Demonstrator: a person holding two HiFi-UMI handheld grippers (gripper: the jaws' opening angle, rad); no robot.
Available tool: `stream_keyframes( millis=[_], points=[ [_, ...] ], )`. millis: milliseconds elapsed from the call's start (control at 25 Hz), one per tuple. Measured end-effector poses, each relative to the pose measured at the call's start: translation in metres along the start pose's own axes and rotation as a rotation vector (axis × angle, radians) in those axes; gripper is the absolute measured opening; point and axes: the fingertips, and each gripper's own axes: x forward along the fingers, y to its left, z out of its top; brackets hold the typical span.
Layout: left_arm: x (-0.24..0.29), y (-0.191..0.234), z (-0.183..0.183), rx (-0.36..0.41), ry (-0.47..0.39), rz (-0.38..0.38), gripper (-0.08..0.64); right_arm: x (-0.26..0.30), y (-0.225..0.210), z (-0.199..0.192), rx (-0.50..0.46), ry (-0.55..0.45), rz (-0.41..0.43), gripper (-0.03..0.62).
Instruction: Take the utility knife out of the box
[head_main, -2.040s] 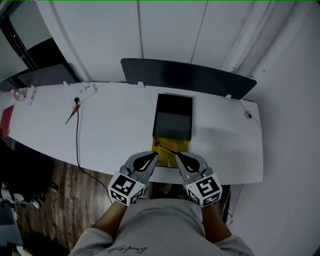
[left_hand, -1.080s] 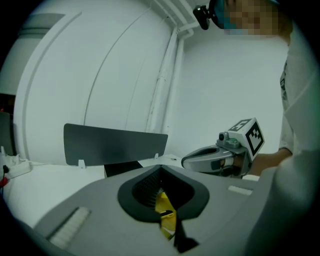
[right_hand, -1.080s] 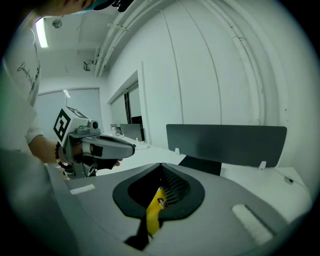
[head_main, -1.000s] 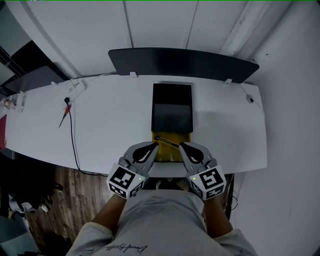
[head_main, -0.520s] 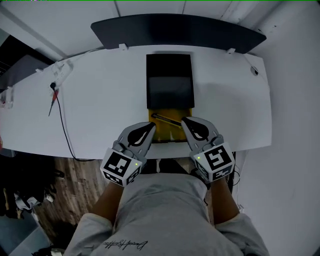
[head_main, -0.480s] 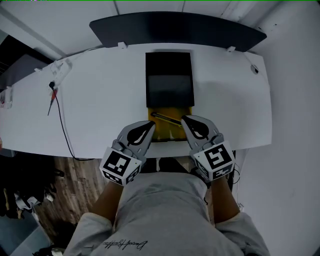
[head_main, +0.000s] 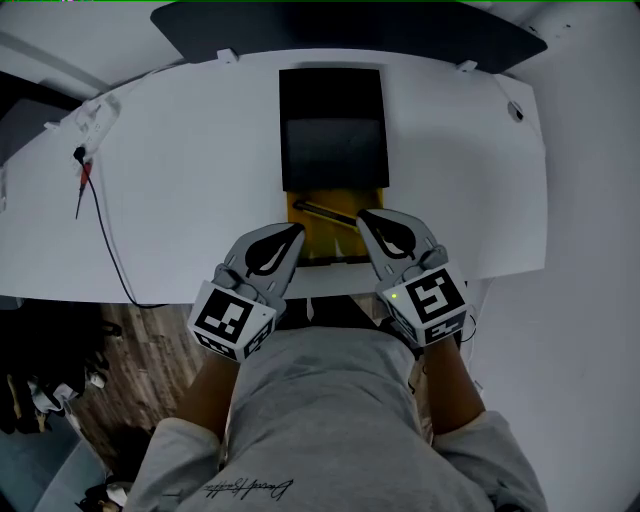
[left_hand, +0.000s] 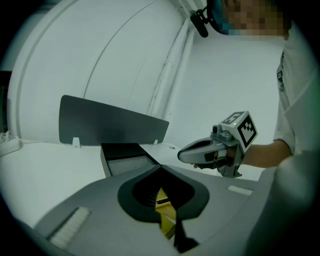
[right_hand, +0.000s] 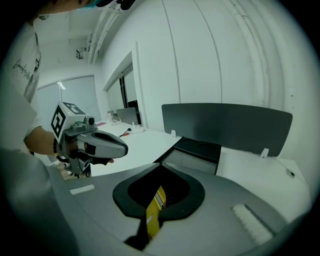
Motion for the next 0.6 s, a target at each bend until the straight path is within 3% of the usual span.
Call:
stream_keyframes(
  millis=[600],
  points=[
    [0.007,0.016,-0.033,-0.038,0.05,0.024,0.002,0.034,-0.001,-0.037,-0.052,0.122,0.045,0.015]
  ],
)
